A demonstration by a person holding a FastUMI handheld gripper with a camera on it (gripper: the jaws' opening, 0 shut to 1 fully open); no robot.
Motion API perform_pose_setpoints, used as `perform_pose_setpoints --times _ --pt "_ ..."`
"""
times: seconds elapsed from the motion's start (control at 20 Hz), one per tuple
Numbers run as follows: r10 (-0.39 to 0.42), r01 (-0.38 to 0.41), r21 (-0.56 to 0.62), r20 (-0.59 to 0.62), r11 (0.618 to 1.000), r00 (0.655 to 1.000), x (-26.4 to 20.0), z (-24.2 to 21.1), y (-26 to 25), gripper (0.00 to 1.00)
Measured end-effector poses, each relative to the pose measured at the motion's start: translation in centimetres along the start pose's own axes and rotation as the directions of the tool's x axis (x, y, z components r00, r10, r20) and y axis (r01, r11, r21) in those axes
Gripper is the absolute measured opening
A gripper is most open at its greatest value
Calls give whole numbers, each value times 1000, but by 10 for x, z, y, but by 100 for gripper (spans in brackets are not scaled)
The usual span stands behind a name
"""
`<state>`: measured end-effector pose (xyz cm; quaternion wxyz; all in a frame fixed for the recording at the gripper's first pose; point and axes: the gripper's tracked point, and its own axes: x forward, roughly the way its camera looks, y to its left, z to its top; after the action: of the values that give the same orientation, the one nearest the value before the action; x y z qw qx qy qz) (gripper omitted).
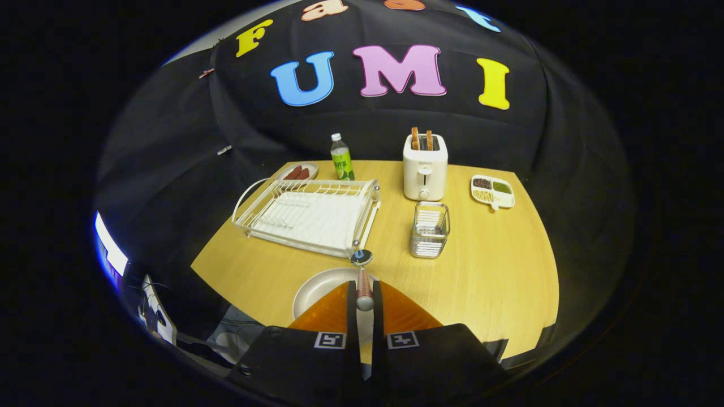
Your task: Take the plate from the dish rack, then take the spoon from the basket and place it into the plate.
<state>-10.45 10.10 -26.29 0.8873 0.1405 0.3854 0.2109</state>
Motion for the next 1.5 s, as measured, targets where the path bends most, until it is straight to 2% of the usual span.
perform_pose_setpoints --times 0.25,0.7,1.1,1.25,1.35,1.4,1.5 --pt "-2 0 -11 -111 1000 994 28 -54 13 11" --pt "48 -54 -27 -187 998 981 60 -83 27 11" --pt "-34 27 -28 -275 999 961 73 -120 7 19" --pt "-50 48 -14 -269 999 962 78 -118 1 15" --pt "-52 53 -3 -255 999 966 76 -111 -1 29" --pt "-57 58 -1 -250 998 967 75 -109 -3 43" --pt "-61 62 -2 -254 998 965 74 -110 -5 63"
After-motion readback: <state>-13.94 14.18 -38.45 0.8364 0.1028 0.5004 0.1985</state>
